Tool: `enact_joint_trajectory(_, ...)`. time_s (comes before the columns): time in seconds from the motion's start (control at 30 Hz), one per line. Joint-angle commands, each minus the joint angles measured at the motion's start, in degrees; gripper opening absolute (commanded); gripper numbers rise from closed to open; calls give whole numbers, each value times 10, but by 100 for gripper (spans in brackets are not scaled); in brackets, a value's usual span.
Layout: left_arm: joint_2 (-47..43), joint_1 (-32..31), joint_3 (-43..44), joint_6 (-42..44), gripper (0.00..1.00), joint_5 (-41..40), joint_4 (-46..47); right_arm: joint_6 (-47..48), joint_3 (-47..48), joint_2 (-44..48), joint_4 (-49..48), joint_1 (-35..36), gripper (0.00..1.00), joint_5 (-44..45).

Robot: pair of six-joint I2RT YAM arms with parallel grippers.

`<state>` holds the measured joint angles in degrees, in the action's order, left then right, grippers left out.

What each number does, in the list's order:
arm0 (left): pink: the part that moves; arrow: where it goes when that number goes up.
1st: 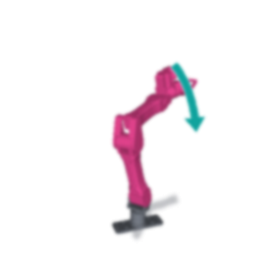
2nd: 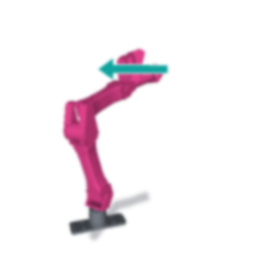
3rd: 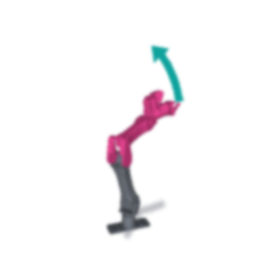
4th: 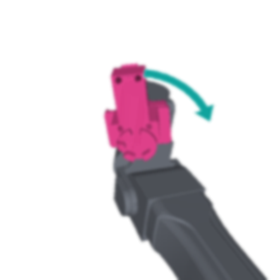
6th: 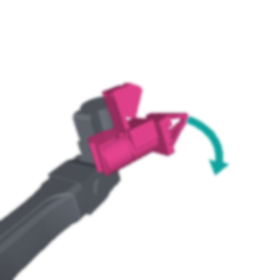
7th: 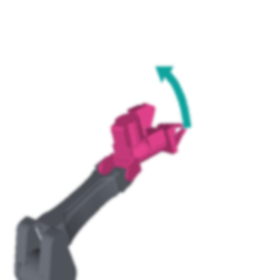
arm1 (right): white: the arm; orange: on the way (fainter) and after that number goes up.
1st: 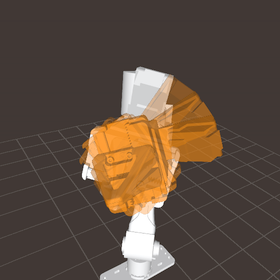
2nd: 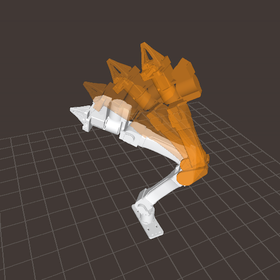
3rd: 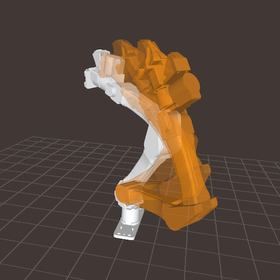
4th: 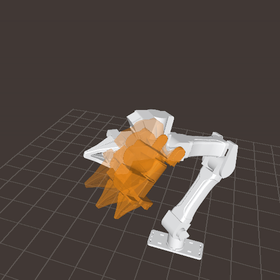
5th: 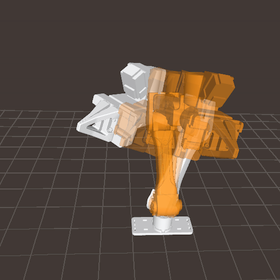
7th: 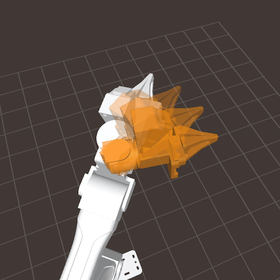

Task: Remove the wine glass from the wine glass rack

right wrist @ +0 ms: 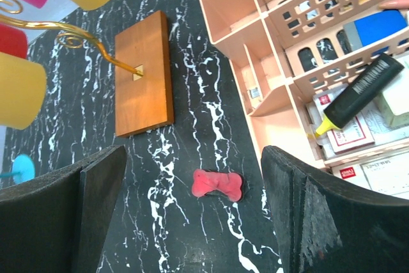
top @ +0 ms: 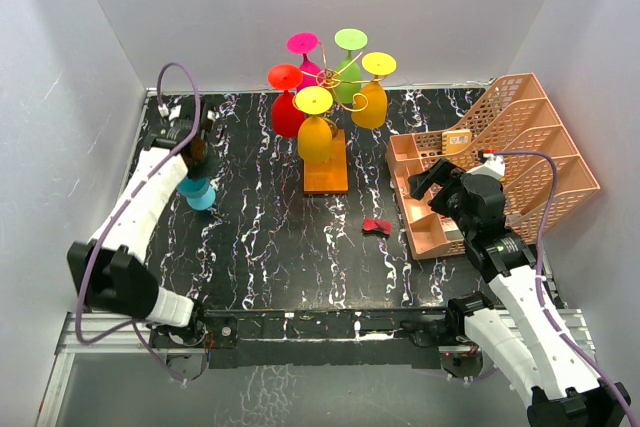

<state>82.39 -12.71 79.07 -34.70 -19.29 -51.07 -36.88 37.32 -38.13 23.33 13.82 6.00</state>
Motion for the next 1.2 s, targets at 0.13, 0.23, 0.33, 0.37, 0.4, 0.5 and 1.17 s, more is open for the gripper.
enact_joint_trajectory(0.13,148,109,160,99,0,60,3,1,25,-9,-37,1,95,-33)
enact_joint_trajectory(0.23,178,151,193,120,0,110,5,-3,30,-20,-33,0,95,-36)
enact_joint_trajectory(0.33,206,189,216,134,0,157,2,-10,33,-34,-37,1,95,-45)
enact_joint_trajectory(0.37,219,198,227,138,0,163,-5,-11,34,-39,-39,0,96,-51)
enact_joint_trajectory(0.4,234,205,238,141,0,167,-14,-13,36,-45,-38,1,96,-56)
enact_joint_trajectory(0.5,258,223,253,152,0,170,-20,-14,41,-63,-37,0,97,-70)
enact_joint_trajectory(1.17,131,231,234,147,69,183,21,4,43,-83,-43,0,97,-77)
